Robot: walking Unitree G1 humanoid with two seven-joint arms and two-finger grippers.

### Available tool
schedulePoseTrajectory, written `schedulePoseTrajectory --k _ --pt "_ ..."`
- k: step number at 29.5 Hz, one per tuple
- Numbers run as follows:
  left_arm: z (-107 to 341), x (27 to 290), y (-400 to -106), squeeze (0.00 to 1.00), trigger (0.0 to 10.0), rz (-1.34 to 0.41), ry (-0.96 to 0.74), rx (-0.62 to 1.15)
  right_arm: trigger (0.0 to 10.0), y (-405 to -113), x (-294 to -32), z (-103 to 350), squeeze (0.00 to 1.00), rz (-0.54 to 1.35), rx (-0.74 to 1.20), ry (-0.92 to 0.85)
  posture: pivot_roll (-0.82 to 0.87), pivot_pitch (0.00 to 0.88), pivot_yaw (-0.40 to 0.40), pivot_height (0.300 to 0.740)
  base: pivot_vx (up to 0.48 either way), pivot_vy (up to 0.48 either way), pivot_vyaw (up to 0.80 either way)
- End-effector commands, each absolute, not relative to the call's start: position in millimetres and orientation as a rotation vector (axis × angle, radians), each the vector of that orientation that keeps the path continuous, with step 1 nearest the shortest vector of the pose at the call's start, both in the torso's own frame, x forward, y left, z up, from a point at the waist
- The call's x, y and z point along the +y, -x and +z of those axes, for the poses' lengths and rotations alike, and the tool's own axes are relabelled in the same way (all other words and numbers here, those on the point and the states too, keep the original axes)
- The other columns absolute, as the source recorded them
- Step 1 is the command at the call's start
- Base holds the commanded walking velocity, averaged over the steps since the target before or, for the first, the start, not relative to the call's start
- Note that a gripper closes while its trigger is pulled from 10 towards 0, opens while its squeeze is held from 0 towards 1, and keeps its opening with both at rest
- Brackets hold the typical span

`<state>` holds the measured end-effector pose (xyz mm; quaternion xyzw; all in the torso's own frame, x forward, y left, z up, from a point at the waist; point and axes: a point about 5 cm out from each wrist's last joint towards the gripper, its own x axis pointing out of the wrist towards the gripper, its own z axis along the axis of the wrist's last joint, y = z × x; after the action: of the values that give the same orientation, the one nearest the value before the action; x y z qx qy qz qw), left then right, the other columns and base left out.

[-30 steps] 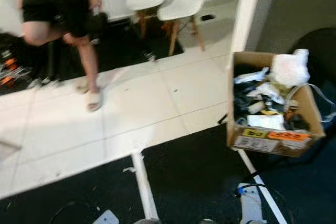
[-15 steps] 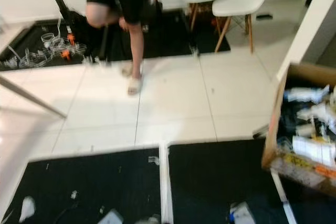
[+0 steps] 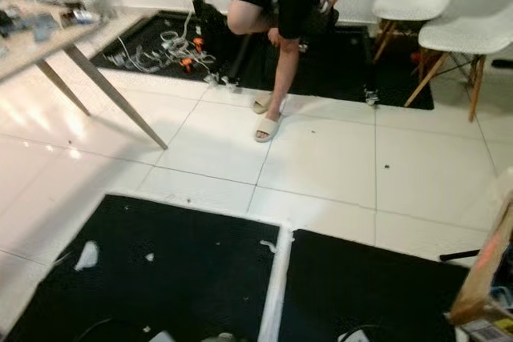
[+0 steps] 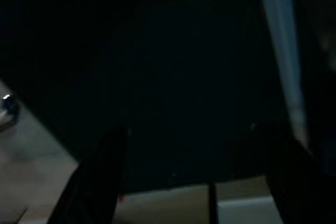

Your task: Picking trash to rubbish bin

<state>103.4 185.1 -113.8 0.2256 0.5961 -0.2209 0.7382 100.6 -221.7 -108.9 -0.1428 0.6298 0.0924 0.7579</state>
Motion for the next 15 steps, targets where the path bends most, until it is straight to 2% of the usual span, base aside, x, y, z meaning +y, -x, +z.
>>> schedulePoseTrajectory --k 1,10,15 --pt "-113.1 182.2 -107.1 0.0 10.0 -0.487 -0.479 1.303 10.0 -96.3 -211.5 -111.8 0.0 0.241 1.381 0.302 -0.04 0.106 0.062 0.74 0.0 0.0 0.77" --pt "-110.2 185.4 -116.5 0.0 10.0 -0.485 -0.491 1.298 10.0 -95.5 -211.9 -111.9 0.0 0.242 1.377 0.305 -0.03 0.107 0.073 0.74 0.0 0.0 0.77" --pt "-112.5 179.5 -110.6 0.0 10.0 -0.488 -0.491 1.292 10.0 -96.7 -213.5 -111.4 0.0 0.2 1.368 0.271 -0.02 0.107 0.075 0.74 0.0 0.0 0.78"
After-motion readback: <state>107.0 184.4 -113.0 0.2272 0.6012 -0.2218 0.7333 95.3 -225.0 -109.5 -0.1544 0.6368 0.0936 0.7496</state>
